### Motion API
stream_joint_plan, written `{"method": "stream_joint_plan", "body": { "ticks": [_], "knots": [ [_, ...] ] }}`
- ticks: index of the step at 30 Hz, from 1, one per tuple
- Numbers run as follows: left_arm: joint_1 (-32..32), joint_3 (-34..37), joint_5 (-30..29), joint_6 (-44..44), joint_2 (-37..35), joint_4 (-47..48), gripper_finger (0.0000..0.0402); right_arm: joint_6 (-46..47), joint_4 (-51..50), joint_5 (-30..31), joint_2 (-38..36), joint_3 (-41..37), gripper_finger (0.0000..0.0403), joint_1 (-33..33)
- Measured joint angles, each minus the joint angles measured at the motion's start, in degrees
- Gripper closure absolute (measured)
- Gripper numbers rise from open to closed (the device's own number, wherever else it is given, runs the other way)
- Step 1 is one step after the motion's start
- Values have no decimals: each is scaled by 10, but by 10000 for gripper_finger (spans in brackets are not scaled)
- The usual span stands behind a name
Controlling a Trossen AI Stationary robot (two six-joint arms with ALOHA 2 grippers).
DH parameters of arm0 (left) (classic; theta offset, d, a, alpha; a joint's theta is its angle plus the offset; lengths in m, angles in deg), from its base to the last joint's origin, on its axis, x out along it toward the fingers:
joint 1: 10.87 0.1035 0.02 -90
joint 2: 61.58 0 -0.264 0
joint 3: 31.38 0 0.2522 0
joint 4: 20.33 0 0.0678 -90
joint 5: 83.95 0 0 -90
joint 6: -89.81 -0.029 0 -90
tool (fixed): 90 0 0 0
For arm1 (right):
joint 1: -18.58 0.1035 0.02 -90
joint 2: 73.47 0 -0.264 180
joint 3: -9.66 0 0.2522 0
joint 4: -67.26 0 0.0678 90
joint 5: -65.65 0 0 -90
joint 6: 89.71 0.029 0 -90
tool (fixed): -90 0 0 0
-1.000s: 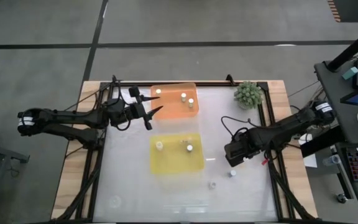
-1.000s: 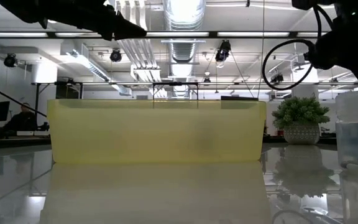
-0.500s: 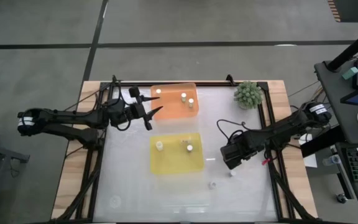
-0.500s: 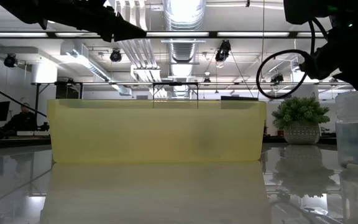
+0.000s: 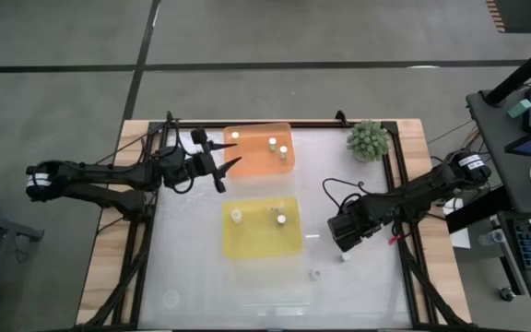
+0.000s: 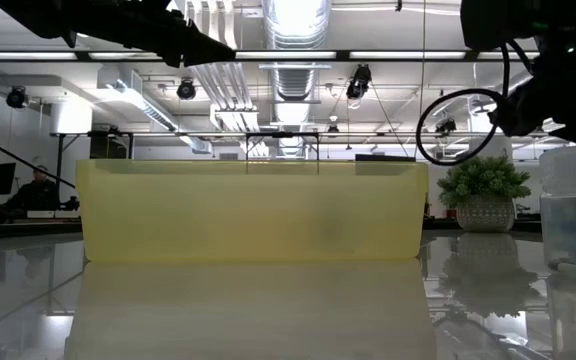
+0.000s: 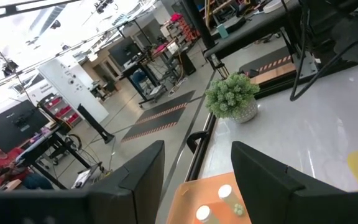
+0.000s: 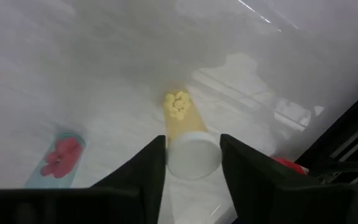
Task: Pick and place medicine bottles into bin by pill shape (circle, oval)
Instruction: Put the yellow tablet bottle into the orange bin
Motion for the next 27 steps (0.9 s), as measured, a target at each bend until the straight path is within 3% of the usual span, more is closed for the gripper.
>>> {"method": "stream_joint_plan", "body": {
  "ticks": [6, 17, 27],
  "knots": [
    [0, 0, 0, 0, 0, 1, 230, -3, 4, 0, -2, -2, 296, 0],
    [0, 2, 0, 2, 0, 4, 230, -21, -31, 0, -10, 14, 284, -2],
    [5, 3, 0, -13, -23, 4, 230, -58, -134, 13, -21, 110, 290, -51]
  ]
}}
